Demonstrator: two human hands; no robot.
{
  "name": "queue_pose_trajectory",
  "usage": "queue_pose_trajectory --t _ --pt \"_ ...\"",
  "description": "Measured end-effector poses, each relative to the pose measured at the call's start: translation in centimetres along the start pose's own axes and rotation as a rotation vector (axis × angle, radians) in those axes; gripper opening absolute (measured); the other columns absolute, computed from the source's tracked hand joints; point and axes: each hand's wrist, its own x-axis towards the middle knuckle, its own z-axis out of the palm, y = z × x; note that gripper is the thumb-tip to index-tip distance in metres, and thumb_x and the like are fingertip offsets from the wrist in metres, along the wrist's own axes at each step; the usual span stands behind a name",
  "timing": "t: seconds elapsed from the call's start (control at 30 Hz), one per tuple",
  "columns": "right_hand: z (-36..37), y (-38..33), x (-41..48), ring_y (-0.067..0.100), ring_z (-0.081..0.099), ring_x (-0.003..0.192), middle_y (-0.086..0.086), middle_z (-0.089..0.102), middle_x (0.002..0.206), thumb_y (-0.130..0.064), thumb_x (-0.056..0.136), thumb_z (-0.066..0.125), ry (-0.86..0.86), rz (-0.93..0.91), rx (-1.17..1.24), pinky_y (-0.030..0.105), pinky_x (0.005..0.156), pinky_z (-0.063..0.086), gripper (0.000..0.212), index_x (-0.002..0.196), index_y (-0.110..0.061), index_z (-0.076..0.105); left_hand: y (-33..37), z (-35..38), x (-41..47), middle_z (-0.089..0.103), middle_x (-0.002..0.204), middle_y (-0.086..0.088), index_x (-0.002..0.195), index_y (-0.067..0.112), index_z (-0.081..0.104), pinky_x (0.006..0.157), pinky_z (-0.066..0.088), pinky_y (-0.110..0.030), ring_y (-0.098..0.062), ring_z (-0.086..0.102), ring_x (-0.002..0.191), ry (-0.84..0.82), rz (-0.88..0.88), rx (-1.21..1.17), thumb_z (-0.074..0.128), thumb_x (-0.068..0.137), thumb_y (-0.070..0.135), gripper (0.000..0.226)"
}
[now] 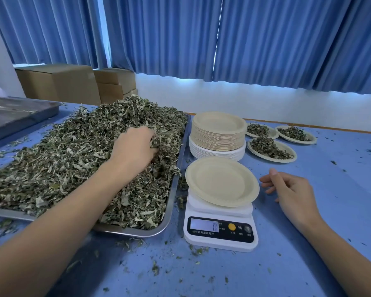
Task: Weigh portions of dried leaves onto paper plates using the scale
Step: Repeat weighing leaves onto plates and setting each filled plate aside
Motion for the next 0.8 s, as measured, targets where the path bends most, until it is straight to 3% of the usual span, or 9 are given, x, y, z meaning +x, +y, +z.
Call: queue_pose_trajectory --t 0.13,0.27,0.4,0.5,0.57,0.67,0.8 --pt "0.1 -0.1 0.0 0.004 0.069 0.068 -0.013 0.075 0.077 -0.042 0.104 0.052 -0.007 0.002 0.002 0.030 0.065 0.050 0.041 0.080 -0.023 0.078 0.3 -0.8 0.7 0.068 0.078 -0.003 0.091 0.015 0.068 0.066 0.055 -0.035 -0.022 0.064 0.064 0.114 -0.032 -0.164 0.076 0.089 0.026 0.014" --pt "0.1 -0.2 0.1 0.005 0.069 0.069 -0.012 0.075 0.076 -0.041 0.105 0.052 -0.017 0.007 0.002 0.028 0.065 0.049 0.041 0.079 -0.022 0.078 2.5 -1.1 0.7 0.072 0.085 -0.002 0.099 0.018 0.071 0.072 0.058 -0.037 -0.022 0.066 0.070 0.152 0.040 -0.243 0.071 0.093 0.021 0.007" --pt "0.0 -0.1 0.1 0.004 0.068 0.067 -0.013 0.075 0.075 -0.039 0.104 0.053 -0.019 0.012 0.002 0.028 0.064 0.048 0.040 0.078 -0.021 0.078 5.8 -0.9 0.5 0.062 0.076 0.019 0.100 0.023 0.073 0.058 0.041 -0.011 0.004 0.058 0.070 0.000 0.109 -0.476 0.077 0.088 0.025 0.013" --pt "0.0 -0.1 0.1 0.004 0.068 0.068 -0.013 0.075 0.074 -0.040 0.104 0.053 -0.028 0.013 -0.002 0.028 0.065 0.048 0.040 0.078 -0.022 0.078 8.6 -0.6 0.4 0.063 0.080 0.018 0.101 0.024 0.074 0.055 0.035 -0.004 0.003 0.058 0.073 -0.156 0.162 -0.565 0.081 0.083 0.031 0.021" --pt "0.0 -0.1 0.1 0.004 0.069 0.068 -0.013 0.075 0.074 -0.039 0.104 0.054 -0.034 0.013 0.002 0.027 0.065 0.048 0.040 0.078 -0.022 0.078 10.2 0.0 0.3 0.067 0.086 0.010 0.102 0.019 0.074 0.061 0.041 -0.010 -0.009 0.063 0.082 -0.246 0.210 -0.549 0.084 0.081 0.030 0.025" --pt "-0.1 -0.1 0.1 0.003 0.068 0.068 -0.012 0.075 0.073 -0.038 0.104 0.055 -0.044 0.016 -0.003 0.026 0.065 0.047 0.039 0.077 -0.022 0.078 11.7 0.9 -0.1 0.070 0.107 0.002 0.113 0.014 0.072 0.083 0.051 -0.028 -0.017 0.064 0.101 -0.421 0.227 -0.507 0.086 0.078 0.028 0.039" --pt "-0.2 0.0 0.1 0.003 0.069 0.067 -0.011 0.075 0.074 -0.038 0.103 0.056 -0.046 0.016 -0.001 0.026 0.065 0.047 0.039 0.077 -0.021 0.078 11.4 0.8 0.1 0.056 0.118 0.005 0.120 0.024 0.069 0.077 0.044 -0.024 -0.014 0.055 0.109 -0.564 0.225 -0.505 0.091 0.072 0.027 0.053"
